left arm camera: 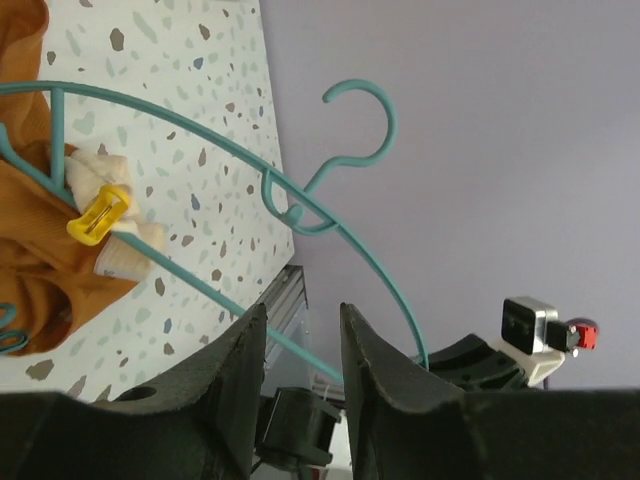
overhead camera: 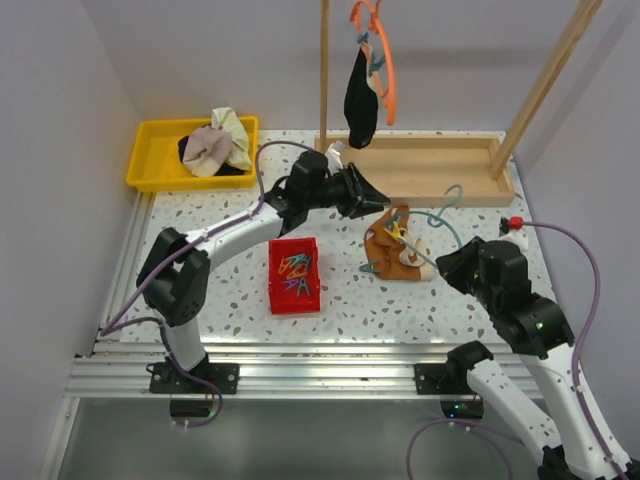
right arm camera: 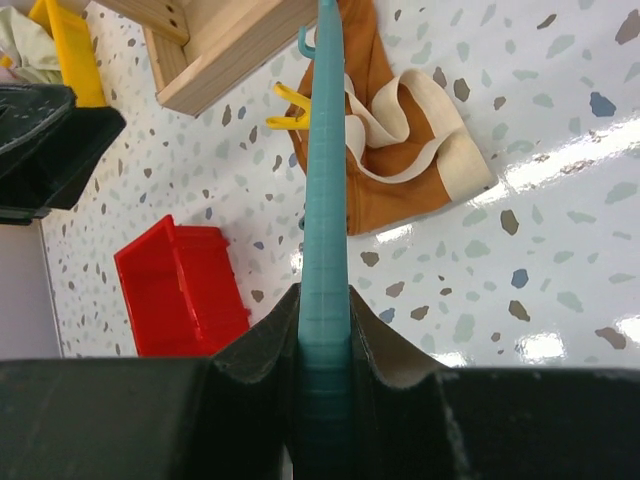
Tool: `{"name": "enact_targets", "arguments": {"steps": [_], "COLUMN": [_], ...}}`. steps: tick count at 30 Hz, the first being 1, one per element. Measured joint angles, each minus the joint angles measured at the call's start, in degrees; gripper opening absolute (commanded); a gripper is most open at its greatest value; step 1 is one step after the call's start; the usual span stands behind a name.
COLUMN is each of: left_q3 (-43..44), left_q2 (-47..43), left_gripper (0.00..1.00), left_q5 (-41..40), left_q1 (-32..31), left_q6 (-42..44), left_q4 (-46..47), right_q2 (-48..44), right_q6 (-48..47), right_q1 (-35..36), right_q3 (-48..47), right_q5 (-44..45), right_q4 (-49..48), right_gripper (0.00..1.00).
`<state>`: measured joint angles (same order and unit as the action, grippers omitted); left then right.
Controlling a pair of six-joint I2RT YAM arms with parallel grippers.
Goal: Remove the underwear clipped to the hanger
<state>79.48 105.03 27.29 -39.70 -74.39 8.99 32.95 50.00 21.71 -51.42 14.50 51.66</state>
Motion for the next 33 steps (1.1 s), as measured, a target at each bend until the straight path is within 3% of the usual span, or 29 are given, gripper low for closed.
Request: {"name": "enact_targets", "arguments": {"steps": [3, 8, 9, 15, 25, 33], "left_q3": [-0.90, -0.85, -0.85, 0.42, 4.07, 4.42], "left_q2": [-4.57, -9.42, -9.46, -4.87, 4.63, 9.07], "left_gripper": [0.44, 0.64, 0.69, 0.80, 0.81, 0.77], "left_q5": [-0.79, -5.03, -6.19, -12.24, -20.02, -18.69], "left_q1": [0.28, -1.64, -2.78, -10.51, -12.33, -12.20], "left_q6": [5.44, 18.45, 20.96, 35.56, 56.46, 67.82], "left_q4": [-5.40, -17.49, -19.39, -27.08, -29.59, -27.21], "right_q2": [0.52, 0.98, 1.22, 3.87, 4.42, 4.42], "right_q6": [-2.14, -5.09, -5.66, -8.98, -10.73, -11.52], "right_q1": [0.00, 0.00, 0.00, 0.00, 0.00, 0.00], "right_q3": [-1.07, -1.66, -1.97, -5.84, -7.21, -7.23], "right_q5": [0.00, 1.31, 1.62, 4.07, 2.19, -0.37], "right_q4": [0.04, 0.48, 0.74, 2.14, 3.58, 3.67], "right_gripper": [0.00, 0.00, 0.00, 0.00, 0.00, 0.00]}}
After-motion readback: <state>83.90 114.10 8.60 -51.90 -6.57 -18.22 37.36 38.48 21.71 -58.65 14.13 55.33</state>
